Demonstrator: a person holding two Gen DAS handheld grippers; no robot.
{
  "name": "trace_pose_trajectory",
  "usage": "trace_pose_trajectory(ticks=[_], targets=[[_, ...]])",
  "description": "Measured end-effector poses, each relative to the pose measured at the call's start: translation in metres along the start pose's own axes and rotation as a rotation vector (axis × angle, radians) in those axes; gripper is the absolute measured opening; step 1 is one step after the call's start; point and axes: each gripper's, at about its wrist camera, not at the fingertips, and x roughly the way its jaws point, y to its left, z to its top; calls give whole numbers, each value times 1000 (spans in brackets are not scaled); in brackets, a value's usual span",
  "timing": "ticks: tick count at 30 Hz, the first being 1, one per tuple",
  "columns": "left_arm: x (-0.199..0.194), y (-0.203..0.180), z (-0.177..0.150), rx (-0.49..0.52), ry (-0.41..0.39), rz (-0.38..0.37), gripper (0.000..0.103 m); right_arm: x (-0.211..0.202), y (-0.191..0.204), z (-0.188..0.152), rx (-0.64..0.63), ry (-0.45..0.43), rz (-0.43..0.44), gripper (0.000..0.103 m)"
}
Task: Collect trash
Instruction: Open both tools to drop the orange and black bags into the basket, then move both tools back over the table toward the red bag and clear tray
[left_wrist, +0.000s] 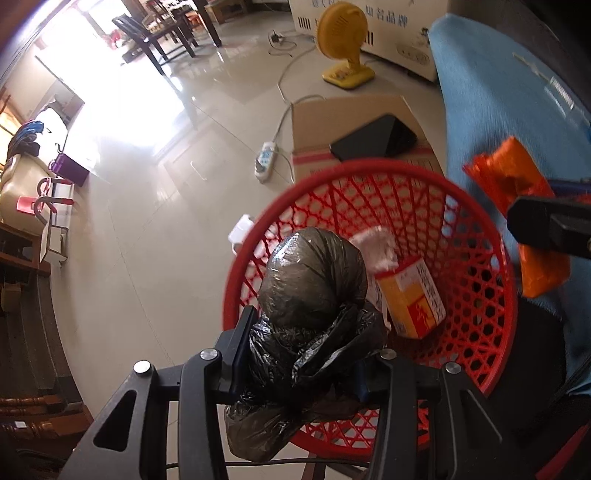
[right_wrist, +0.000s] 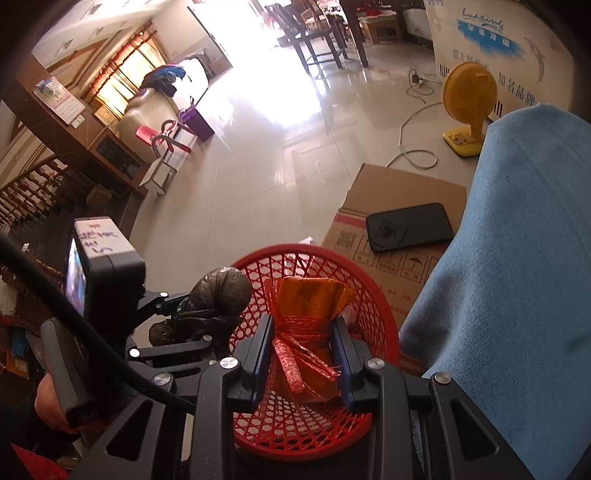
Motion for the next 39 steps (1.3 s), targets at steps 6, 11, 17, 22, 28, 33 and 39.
trace_pose_trajectory(ticks=[6,11,17,22,28,33,39], targets=[[13,3,-7,-12,74,-13,48,16,-6,-4,10,82,-7,36],[11,13,-6,-39,79,-16,50,27,-10,-5,28,136,3,36],[-7,20,-1,-62,13,19,61,24,-10,-6,29,109,29,37],[-35,12,12,-39,-108,55,63,7,-14,-8,35,50,-14,37],[-74,-16,41,7,-260,78,63,-37,-36,-12,102,-83,-61,37],[-109,-45,60,51,-370,83,64,-91,-58,-22,168,-243,-122,37],[-136,-93,72,144,-448,72,65,-149,-84,-46,258,-383,-182,37]])
